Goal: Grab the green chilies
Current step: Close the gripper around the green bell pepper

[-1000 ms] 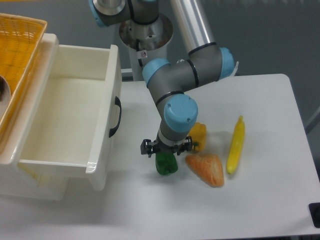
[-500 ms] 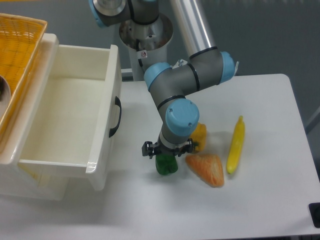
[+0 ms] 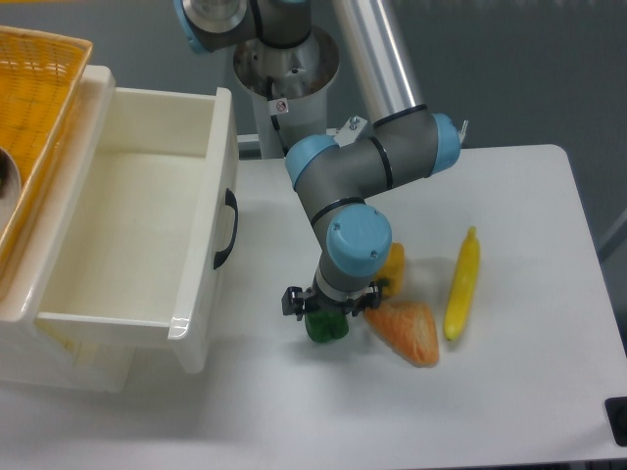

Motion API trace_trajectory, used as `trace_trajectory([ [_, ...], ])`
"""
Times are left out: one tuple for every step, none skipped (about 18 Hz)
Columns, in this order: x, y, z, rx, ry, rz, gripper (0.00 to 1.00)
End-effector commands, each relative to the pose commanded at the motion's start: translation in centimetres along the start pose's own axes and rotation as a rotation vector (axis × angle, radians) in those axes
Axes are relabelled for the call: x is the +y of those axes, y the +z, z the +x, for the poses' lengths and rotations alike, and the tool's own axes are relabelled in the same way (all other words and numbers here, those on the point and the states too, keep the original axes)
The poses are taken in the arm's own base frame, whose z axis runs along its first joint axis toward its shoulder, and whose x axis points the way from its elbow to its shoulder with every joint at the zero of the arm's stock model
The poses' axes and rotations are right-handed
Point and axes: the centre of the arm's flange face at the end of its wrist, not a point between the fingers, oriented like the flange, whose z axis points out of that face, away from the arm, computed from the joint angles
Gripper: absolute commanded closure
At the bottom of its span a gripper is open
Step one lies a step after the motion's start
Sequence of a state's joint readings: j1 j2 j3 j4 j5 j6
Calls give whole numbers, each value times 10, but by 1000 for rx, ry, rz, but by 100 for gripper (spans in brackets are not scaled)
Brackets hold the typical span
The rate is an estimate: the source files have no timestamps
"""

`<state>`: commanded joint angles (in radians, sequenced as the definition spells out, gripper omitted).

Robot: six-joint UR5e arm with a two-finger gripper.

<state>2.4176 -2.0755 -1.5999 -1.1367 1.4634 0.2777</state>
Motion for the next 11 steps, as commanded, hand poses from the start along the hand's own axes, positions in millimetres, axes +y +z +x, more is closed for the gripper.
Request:
trace_trajectory([
  [0,1,0,1,0,0,0],
  [0,3,0,3,0,-4,0],
  [-1,6,-1,2,-1,-9,0],
  [0,10,0,4,0,-15,0],
  [-1,13,0,5,1,-19,0],
  [-1,14,0,5,1,-19,0],
  [-2,15,1,5,3,-18,0],
  [-1,16,2,5,4,-20,0],
  [-1,17,2,5,4,-21,0],
  [-1,17,2,5,4,-21,0],
  [-1,17,2,5,1,-21,0],
])
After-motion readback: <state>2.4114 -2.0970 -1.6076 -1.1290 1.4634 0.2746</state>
